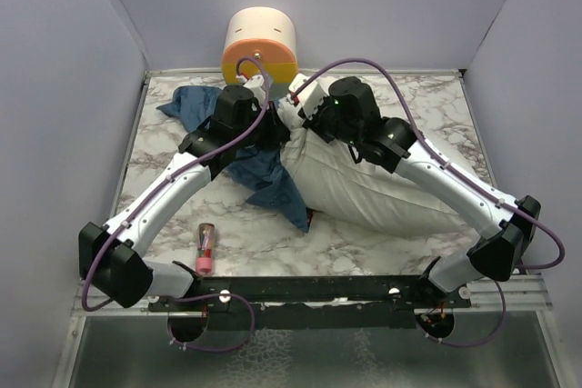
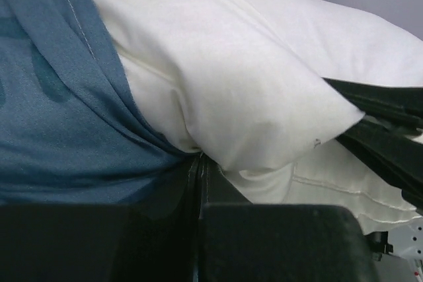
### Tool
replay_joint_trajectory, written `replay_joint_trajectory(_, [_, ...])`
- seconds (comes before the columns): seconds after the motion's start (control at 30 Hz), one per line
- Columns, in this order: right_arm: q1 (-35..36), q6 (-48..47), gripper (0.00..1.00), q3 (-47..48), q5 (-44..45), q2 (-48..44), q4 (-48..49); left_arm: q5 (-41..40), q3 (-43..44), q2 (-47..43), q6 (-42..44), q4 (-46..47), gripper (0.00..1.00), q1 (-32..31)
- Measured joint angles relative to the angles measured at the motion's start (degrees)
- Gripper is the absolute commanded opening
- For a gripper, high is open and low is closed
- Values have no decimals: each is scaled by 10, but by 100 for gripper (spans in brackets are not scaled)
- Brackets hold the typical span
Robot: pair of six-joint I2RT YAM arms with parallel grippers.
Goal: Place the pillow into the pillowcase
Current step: Stuff the pillow into the pillowcase.
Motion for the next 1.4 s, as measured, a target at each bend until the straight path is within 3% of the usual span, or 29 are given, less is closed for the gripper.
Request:
replay_joint_trajectory(0.17, [-9,-16,1,-7,3,-2,3,8,0,40,-2,64,0,2])
replay_joint_trajectory(0.23, [-12,-11,2,-59,-12,-22,35,11,-9,42,-2,76,0,2])
replay_joint_trajectory(0.27, [-12,-7,2,-87,-24,-36,53,14,-19,38,-2,80,4,3])
replay_joint_trajectory(0.4, [-8,51,5,-233,-97,-117,127,22,-78,-5,-1,53,43,2])
replay_joint_trajectory(0.5, [1,106,18,-310,-141,-155,176,17,-120,-86,-2,-4,55,-1])
replay_joint_trajectory(0.7, [5,180,31,-365,-211,-164,229,-4,-108,-230,-10,-96,54,-3])
replay_joint_trajectory(0.9, [4,211,57,-359,-276,-161,236,-30,-70,-245,-18,-175,26,-2])
replay_joint_trajectory(1.4, [9,276,59,-263,-359,-150,222,-115,-51,-127,3,-279,31,-2])
